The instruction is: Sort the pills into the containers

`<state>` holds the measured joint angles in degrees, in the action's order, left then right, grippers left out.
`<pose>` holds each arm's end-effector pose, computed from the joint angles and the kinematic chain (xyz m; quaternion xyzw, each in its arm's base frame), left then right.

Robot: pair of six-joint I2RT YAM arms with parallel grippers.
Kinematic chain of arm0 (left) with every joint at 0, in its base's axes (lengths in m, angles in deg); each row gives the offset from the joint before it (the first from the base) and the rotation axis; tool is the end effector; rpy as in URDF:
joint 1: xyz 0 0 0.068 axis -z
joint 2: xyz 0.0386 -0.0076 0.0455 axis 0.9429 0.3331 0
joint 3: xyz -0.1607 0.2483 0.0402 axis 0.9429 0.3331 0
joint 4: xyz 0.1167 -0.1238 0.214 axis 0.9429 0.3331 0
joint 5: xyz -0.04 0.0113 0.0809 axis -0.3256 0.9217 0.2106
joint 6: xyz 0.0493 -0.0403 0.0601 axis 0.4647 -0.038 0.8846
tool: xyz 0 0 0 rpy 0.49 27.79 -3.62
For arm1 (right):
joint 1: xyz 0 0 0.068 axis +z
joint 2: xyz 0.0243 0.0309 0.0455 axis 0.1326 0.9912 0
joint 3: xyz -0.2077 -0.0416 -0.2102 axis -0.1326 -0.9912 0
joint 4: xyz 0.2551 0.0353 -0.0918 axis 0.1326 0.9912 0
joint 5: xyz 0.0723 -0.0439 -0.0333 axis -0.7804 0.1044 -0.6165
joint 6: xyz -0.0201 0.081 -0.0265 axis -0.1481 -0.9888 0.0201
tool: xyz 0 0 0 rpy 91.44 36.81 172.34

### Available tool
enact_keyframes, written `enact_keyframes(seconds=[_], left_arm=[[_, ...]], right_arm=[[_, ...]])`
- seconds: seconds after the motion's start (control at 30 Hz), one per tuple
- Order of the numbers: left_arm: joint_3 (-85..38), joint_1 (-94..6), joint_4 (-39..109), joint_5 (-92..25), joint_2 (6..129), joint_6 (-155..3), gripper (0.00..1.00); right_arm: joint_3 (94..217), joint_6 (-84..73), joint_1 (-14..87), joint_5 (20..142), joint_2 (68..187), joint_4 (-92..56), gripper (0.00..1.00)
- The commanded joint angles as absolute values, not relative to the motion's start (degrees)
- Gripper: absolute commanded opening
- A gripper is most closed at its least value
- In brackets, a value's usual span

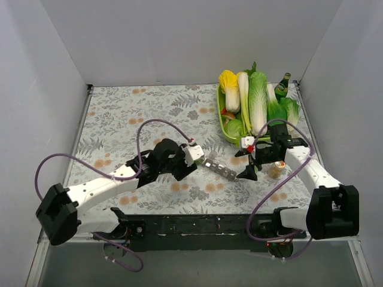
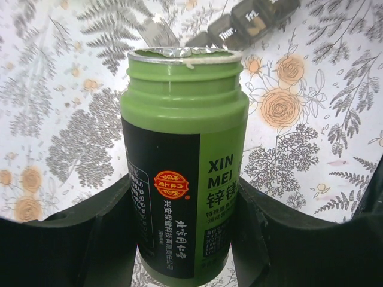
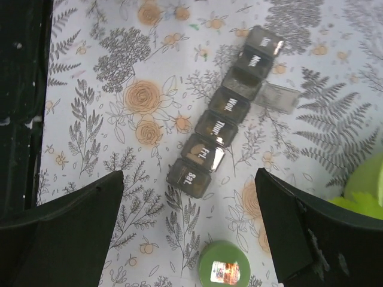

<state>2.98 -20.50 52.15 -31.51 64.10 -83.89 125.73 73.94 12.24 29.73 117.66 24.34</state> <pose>0.1871 -0.2367 0.2298 0.2592 0.8726 -0.2765 0.3081 0.2217 0.0845 0.2265 -0.6068 0.6101 0.3074 0.4063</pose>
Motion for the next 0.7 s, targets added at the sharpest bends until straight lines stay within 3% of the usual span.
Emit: enact_keyframes(seconds=[0.0, 0.17, 0.33, 0.67], left_arm=[[7.9, -21.8, 43.6, -36.2, 52.8, -81.2, 0.0], [14.0, -22.7, 45.4, -34.9, 43.5, -81.4, 0.0], [16.9, -22.9, 47.6, -32.7, 34.8, -82.1, 0.0], [18.5, -23.0, 50.9, -32.0, 31.5, -79.5, 0.0]], right_arm=[[126.1, 73.2, 21.1, 41.2, 118.4, 19.7, 0.98], [126.4, 63.0, 31.1, 53.8, 120.8, 8.4, 0.98], [129.3, 56.1, 35.6, 58.5, 127.8, 6.0, 0.98], [130.8, 49.9, 39.3, 63.8, 134.8, 4.7, 0.97]])
